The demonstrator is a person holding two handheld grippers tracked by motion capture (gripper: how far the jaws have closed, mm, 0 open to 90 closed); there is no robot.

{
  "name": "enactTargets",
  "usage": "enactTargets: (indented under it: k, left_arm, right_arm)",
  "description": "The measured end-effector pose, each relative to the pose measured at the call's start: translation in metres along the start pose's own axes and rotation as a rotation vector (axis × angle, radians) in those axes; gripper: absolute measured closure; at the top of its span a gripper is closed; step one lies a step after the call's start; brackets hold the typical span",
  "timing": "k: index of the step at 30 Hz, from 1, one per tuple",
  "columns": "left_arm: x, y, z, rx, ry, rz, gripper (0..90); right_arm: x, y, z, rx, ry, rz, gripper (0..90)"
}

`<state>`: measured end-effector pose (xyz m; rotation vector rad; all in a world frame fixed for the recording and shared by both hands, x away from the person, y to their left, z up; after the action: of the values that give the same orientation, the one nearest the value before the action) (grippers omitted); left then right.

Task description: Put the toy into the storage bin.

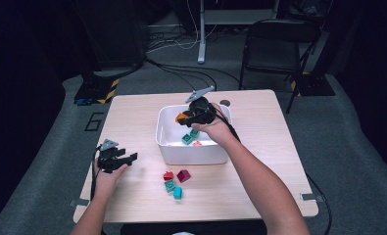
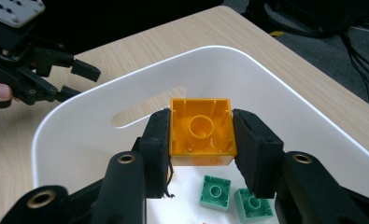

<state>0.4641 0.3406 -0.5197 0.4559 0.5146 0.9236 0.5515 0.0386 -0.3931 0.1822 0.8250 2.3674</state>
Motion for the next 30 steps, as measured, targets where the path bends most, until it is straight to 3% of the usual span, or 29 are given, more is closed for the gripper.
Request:
enactTargets:
  k: [11, 17, 23, 30]
  left_arm:
    - [-0.001, -0.001, 0.000, 0.005, -0.003, -0.005, 36.1]
    - [0.001, 0.000, 0.000, 0.002, 0.002, -0.003, 36.1]
    - [0.000, -0.001, 0.000, 0.005, -0.002, -0.004, 36.1]
    - [0.000, 0.000, 0.000, 0.003, -0.001, -0.001, 36.1]
  right_arm:
    - [-0.002, -0.031, -0.006, 0.061, 0.001, 0.036, 57.7]
    - [-0.003, -0.036, -0.008, 0.099, -0.023, 0.009, 52.9]
    - [-0.001, -0.030, -0.007, 0.107, 0.009, -0.020, 51.3]
    - [0.003, -0.002, 0.001, 0.039, 0.004, -0.013, 46.3]
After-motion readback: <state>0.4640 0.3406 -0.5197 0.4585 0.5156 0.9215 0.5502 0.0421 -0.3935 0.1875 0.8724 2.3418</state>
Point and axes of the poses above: each handheld gripper's, and its own axes: y roughly backward along the jaws, z roughly out of its top, x roughly to its left, the point moved 4 cm from there along -y, roughly forward along the jaws, and after that the axes turned 9 degrees about -z, right-handed, at the moved point
